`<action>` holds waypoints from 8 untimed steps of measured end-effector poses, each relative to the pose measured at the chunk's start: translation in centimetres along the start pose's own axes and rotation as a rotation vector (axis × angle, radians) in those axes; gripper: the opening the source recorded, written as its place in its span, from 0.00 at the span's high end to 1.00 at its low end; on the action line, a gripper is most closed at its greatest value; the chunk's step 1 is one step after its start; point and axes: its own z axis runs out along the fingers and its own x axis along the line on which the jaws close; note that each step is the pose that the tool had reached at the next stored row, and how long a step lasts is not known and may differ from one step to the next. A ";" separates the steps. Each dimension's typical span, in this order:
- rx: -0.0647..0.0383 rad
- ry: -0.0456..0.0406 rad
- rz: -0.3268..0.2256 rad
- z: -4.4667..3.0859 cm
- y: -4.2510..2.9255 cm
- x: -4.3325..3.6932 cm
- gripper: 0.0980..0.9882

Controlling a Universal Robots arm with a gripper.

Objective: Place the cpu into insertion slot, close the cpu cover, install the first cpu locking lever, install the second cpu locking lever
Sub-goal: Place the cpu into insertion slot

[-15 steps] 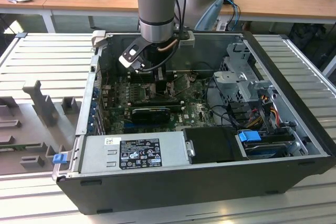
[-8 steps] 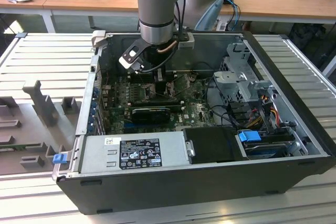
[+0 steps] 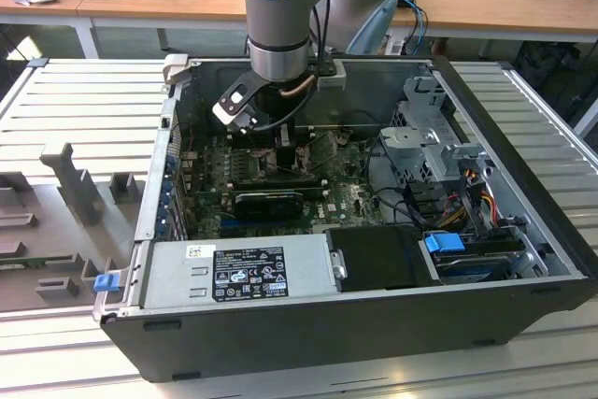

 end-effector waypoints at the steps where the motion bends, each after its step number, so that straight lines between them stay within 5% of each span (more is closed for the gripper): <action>1: 0.000 -0.0002 0.000 0.02 0.00 0.00 0.52; 8: 0.000 0.0000 0.000 0.05 0.02 0.00 0.52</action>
